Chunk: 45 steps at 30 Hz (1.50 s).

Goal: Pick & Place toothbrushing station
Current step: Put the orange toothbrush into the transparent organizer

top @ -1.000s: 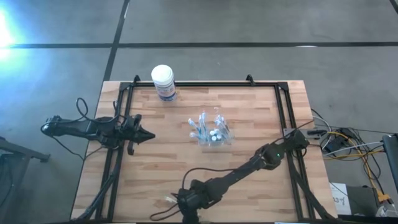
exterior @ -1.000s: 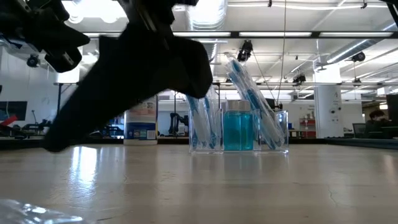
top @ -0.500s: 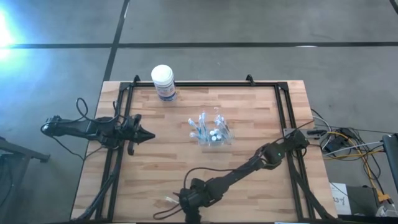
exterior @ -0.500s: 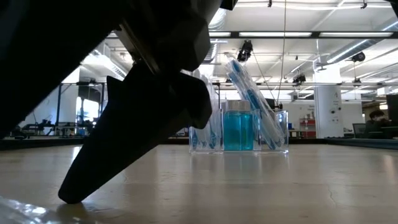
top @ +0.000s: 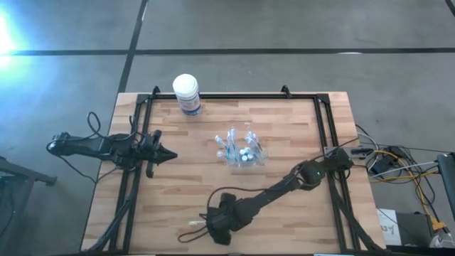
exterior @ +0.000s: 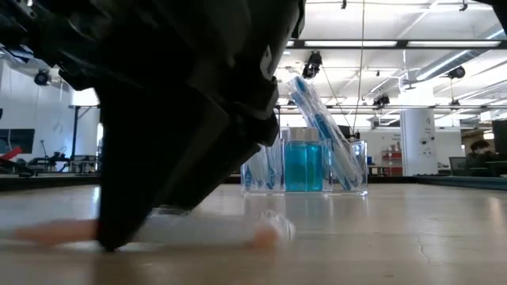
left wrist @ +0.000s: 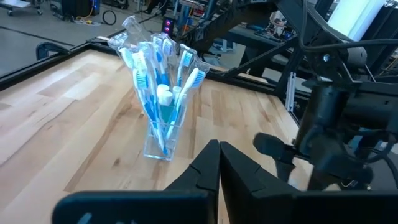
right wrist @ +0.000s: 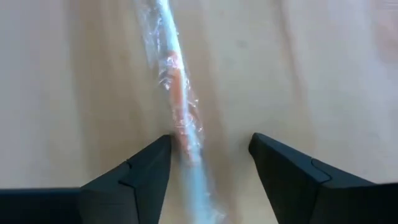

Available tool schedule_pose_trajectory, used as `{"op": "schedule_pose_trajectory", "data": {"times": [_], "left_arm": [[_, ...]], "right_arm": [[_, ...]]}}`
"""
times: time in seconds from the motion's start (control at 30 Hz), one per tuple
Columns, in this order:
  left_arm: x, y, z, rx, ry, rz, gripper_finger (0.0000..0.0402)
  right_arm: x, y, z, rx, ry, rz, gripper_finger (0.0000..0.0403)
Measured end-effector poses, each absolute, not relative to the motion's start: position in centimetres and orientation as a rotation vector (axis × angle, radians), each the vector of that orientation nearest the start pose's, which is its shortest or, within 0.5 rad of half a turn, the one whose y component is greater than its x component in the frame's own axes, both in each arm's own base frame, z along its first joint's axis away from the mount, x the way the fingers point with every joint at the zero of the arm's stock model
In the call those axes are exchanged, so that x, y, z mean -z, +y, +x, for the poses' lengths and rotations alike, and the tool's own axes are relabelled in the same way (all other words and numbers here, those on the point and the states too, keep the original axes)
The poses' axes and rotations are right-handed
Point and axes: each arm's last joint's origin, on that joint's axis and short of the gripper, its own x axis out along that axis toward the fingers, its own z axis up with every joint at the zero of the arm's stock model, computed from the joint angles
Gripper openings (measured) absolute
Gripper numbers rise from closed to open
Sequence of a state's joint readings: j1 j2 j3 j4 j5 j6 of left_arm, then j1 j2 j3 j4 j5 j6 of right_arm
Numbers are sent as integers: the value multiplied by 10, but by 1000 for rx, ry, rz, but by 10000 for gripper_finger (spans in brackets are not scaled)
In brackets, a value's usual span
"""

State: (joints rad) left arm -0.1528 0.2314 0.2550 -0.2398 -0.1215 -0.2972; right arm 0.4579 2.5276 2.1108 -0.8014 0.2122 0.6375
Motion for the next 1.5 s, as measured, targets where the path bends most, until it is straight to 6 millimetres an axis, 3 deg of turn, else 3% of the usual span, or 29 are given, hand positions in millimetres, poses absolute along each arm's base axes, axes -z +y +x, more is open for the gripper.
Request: {"op": "schedule_pose_trajectory", "data": {"times": [0.2,0.37,0.67,0.87,1.0,1.17,1.23,1.43,1.5], "left_arm": [[-209,-12,100,1,217,-254,10],[-209,-12,100,3,216,-229,14],[-210,-12,100,3,213,-233,17],[-210,-12,100,4,210,-231,17],[-210,-12,100,5,209,-229,14],[-210,-12,100,5,209,-227,14],[-210,-12,100,5,209,-226,13],[-210,-12,100,10,212,-183,14],[-210,-12,100,11,212,-171,14]], "right_arm": [[-123,203,471,130,1194,27,203],[-123,197,474,30,1190,-121,175],[-126,178,479,-152,1253,-233,24],[-139,161,482,-224,1253,-257,22],[-163,148,480,-237,1221,-295,20],[-234,135,467,-218,1083,-302,19],[-252,132,460,-233,1025,-304,19],[-310,114,427,-408,669,-218,18],[-318,101,411,-421,561,-179,18]]}}
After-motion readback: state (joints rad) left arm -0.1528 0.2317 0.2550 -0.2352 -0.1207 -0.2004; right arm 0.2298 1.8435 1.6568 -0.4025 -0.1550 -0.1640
